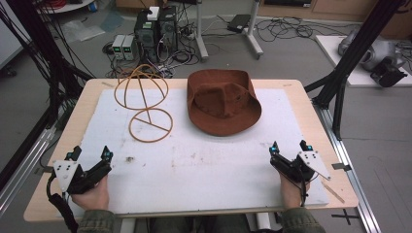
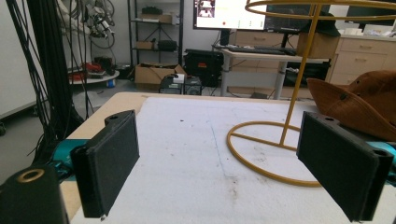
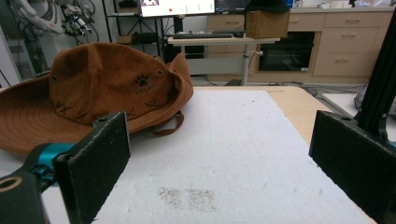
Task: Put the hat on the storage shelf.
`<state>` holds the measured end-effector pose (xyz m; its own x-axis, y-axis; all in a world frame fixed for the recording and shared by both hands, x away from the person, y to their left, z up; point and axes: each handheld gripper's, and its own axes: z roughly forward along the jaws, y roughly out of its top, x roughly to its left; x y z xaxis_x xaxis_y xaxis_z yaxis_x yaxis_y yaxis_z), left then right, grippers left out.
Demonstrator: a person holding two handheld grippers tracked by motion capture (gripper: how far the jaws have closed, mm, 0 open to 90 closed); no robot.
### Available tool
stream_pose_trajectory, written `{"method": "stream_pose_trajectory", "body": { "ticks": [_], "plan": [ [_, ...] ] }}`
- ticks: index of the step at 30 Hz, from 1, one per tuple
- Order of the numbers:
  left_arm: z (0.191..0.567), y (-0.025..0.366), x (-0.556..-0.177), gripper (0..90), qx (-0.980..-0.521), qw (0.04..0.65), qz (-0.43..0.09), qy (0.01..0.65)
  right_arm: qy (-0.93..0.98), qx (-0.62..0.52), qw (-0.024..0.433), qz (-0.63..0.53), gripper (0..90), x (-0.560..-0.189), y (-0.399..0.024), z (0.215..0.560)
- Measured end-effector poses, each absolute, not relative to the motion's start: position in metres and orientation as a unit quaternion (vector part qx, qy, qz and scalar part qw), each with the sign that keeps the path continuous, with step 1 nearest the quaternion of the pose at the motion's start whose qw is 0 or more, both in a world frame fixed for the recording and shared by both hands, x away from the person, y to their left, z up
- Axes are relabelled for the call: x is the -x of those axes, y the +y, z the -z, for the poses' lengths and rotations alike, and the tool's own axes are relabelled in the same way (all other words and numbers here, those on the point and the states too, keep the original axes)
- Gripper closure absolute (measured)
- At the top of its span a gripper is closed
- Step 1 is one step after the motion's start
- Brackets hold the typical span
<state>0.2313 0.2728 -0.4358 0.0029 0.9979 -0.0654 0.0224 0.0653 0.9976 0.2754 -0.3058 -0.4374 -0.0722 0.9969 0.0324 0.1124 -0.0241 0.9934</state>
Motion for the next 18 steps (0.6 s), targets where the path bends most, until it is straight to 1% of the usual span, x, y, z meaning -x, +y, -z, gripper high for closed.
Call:
{"method": "stream_pose_trajectory", "body": {
  "ticks": [12,18],
  "plan": [
    [0.4361,0.2741,-0.2317,13.3,-0.49,0.511,-0.478,0.52,0.536,-0.518,0.45,-0.492,4.7,-0.2758,-0.3052,0.4375],
    [0.4361,0.2744,-0.2317,13.3,-0.489,0.511,-0.478,0.521,0.533,-0.524,0.445,-0.493,4.7,-0.2756,-0.3047,0.4374]
  ]
}}
